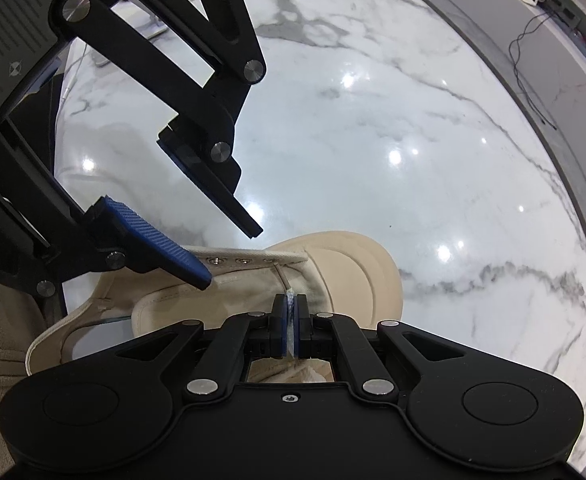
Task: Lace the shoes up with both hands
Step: 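Push the lace tip through the eyelet with the right gripper while the left gripper grasps it, then pull the white lace through the eyelet with the left gripper, lifting it away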
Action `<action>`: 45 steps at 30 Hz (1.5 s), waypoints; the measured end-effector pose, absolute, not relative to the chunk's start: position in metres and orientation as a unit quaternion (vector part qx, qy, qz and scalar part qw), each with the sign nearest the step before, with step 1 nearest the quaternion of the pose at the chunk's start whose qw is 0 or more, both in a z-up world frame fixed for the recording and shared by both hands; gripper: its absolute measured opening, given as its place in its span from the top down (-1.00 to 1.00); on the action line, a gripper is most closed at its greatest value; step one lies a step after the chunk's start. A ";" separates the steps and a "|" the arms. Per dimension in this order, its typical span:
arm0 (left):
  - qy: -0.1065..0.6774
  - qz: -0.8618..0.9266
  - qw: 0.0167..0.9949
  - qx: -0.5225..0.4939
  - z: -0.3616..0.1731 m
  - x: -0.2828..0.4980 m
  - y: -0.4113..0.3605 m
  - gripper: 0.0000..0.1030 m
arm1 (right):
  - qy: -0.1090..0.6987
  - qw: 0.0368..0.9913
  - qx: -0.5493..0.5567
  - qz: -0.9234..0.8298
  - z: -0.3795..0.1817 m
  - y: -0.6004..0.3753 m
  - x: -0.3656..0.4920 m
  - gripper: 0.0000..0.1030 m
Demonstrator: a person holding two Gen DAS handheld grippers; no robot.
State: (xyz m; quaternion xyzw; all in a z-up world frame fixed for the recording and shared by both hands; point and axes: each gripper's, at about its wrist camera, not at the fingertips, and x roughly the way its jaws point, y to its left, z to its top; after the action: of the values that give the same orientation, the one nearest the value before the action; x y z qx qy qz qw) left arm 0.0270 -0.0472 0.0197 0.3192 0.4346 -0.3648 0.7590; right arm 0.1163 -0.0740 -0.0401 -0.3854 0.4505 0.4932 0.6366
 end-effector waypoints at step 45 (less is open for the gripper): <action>0.412 -0.370 0.683 0.476 -0.040 0.078 -0.059 0.96 | 0.444 0.670 -0.287 0.521 -0.025 -0.101 0.118 0.95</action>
State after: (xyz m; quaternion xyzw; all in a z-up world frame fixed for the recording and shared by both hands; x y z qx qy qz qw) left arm 0.0777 -0.0588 -0.0403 0.4758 0.4124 -0.3703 0.6829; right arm 0.1175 -0.1005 -0.0254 -0.2871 0.4440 0.5208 0.6702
